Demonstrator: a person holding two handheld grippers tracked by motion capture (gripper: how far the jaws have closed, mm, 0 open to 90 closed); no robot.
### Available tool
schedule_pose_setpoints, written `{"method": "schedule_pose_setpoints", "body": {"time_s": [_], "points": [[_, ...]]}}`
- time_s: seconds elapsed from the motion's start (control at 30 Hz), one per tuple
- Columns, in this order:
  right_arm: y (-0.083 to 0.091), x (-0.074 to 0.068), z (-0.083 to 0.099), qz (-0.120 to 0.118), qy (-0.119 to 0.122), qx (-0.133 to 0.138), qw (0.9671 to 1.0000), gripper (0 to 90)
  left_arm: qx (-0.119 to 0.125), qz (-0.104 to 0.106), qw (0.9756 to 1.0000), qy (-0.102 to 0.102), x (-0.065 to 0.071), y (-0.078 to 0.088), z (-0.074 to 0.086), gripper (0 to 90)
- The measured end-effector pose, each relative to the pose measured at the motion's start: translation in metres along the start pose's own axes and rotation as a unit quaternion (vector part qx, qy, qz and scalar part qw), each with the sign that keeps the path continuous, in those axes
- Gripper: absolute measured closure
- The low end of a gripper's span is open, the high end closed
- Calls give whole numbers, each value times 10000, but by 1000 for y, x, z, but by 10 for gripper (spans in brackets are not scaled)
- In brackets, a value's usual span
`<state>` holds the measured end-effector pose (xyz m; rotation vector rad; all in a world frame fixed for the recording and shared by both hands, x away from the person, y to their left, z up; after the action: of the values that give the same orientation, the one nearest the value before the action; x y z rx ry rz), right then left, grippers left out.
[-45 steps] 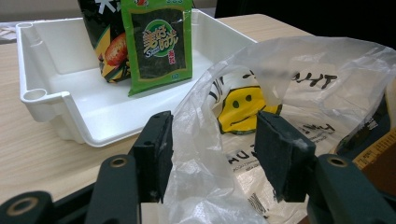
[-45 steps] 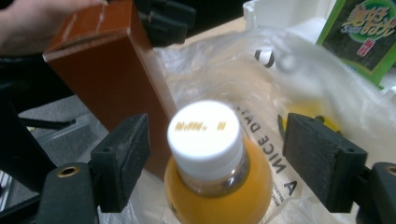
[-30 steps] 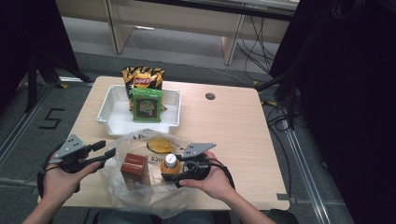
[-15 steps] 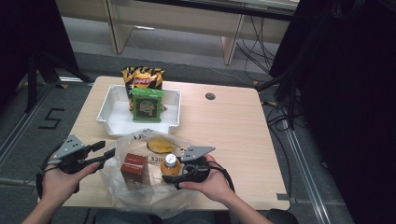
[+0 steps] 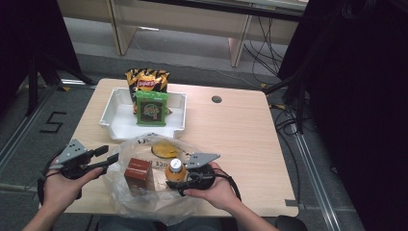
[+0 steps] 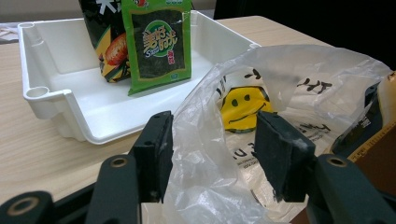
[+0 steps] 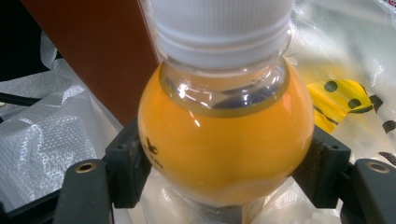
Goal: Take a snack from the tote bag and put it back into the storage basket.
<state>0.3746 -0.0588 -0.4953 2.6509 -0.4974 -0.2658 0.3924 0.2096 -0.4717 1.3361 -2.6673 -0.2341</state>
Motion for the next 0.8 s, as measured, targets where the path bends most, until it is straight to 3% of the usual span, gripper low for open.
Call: {"method": "schedule_pose_setpoints", "body": {"time_s": [0.03,0.17,0.47,0.67,0.8], "points": [[0,0,0,-3,2,-7,10000,315,-52,-75,9999,117,1,1,1,466],[0,0,0,-10,18,-26,10000,318,-1,-6,10000,15,0,0,0,466],[1,-1,-2,7,32,-140,9999,322,-53,-37,10000,70,1,1,1,467],[2,-3,-7,40,-30,-16,10000,323,-21,-18,9999,156,2,0,2,467],[5,-3,-15,35,-23,126,9999,323,-59,-47,9999,99,1,0,2,467]]}}
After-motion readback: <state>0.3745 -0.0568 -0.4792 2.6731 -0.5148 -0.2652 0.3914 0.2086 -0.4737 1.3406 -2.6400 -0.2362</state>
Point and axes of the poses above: each handheld gripper's, and its own axes: y roughly backward along the jaws, z roughly out of its underside, x roughly to its right, the point moved 7 cm from there along -y, roughly forward along the jaws, and after that the axes turned 8 degrees about x, right-handed, at the moved point
